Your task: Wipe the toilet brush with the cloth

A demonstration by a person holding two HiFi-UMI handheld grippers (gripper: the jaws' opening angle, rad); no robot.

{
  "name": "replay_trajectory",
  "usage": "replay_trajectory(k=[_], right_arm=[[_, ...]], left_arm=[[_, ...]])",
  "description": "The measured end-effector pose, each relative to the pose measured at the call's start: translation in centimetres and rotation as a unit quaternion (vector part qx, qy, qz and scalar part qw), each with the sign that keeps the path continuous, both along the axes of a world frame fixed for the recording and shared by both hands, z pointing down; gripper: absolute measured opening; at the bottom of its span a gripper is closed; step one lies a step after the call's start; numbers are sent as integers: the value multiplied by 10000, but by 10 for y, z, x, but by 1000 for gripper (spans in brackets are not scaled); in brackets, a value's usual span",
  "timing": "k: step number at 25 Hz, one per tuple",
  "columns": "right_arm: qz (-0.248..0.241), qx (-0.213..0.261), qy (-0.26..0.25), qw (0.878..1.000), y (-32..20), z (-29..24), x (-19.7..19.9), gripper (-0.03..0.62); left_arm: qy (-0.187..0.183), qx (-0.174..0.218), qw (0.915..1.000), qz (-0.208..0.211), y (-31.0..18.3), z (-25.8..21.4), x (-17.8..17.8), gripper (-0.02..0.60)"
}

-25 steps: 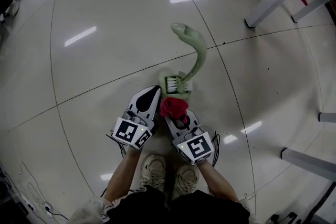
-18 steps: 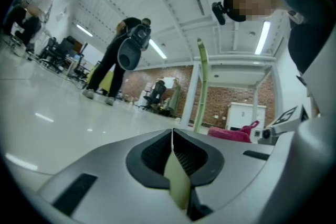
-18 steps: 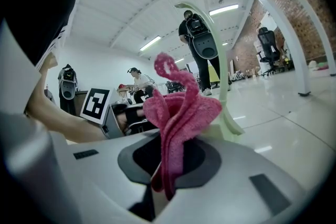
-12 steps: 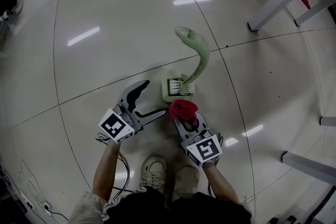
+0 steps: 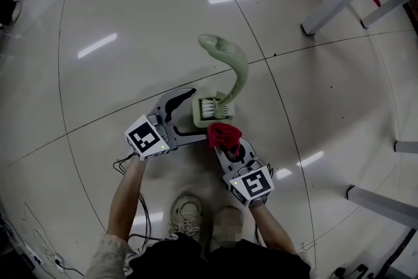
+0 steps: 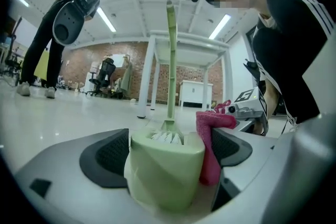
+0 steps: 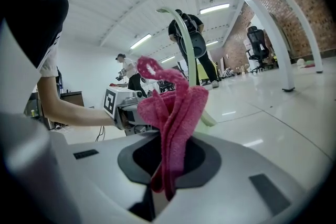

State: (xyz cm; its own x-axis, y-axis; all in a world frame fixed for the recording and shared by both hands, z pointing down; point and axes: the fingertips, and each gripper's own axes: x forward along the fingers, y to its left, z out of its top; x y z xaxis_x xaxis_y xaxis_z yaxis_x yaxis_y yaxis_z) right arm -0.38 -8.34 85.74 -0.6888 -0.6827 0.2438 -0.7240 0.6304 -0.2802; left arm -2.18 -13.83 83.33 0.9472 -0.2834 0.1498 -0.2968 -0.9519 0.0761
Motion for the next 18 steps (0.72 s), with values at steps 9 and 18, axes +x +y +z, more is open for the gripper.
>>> replay_trajectory(k=[9, 18], right_arm=[[85, 72, 167, 9998, -12, 3, 8, 31], [409, 282, 681, 9964, -37, 3, 39, 31]], left_arm=[[96, -72, 9999, -47, -1, 3, 4, 466], [511, -426, 9973, -302, 15, -5, -5, 466]])
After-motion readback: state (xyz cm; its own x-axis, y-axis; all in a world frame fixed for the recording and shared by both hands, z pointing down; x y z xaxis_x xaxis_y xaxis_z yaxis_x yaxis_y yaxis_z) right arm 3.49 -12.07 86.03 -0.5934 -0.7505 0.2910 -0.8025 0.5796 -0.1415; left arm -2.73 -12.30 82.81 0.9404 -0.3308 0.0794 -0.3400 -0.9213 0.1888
